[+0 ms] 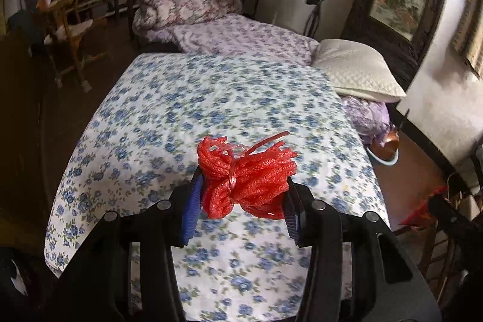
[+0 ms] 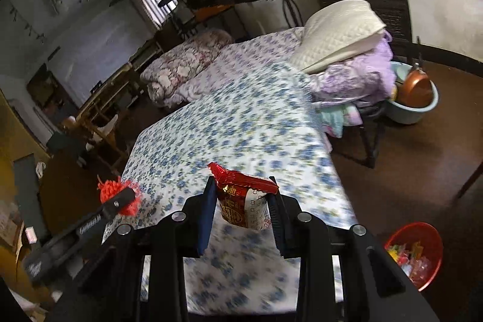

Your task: Collect trash

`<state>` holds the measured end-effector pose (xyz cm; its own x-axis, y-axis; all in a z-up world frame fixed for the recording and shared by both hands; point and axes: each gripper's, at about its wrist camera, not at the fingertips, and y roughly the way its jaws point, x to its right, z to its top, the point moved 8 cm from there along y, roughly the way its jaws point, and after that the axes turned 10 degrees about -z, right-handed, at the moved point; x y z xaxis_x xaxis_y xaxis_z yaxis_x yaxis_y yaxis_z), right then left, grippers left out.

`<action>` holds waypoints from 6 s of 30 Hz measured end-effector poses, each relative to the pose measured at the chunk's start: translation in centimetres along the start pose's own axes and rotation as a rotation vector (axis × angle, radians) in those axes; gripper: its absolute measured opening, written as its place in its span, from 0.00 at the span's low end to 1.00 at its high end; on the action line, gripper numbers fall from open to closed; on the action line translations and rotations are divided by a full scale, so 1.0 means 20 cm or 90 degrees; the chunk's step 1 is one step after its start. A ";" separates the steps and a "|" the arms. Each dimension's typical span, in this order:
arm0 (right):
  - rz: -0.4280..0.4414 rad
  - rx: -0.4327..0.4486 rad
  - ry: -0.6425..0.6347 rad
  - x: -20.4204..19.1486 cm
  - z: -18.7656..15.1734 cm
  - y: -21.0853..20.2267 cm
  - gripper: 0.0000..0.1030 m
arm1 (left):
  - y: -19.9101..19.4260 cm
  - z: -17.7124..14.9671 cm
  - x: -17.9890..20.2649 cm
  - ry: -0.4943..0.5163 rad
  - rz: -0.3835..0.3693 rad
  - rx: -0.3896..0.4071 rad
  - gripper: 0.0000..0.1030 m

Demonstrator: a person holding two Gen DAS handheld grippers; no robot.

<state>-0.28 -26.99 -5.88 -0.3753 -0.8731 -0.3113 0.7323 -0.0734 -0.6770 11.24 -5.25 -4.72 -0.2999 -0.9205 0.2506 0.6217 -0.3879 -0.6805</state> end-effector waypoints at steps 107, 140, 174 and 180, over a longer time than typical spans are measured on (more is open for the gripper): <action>-0.280 -0.204 0.119 1.62 -0.79 -0.07 0.92 | 0.49 -0.97 1.78 0.276 -0.186 -0.251 0.93; -0.245 -0.187 0.066 1.37 -0.87 -0.44 0.94 | -0.13 -1.09 1.56 0.239 -0.141 -0.191 0.93; -0.241 -0.206 0.068 1.40 -0.90 -0.39 0.94 | -0.05 -1.19 1.59 0.252 -0.149 -0.234 0.93; -0.241 -0.206 0.069 1.41 -0.89 -0.39 0.94 | -0.04 -1.19 1.59 0.247 -0.149 -0.240 0.93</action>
<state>-26.70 -42.37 -21.19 -0.6496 -0.7579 -0.0606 0.3264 -0.2060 -0.9225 -16.02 -32.99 -12.69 -0.6853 -0.6998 0.2014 0.2279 -0.4687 -0.8534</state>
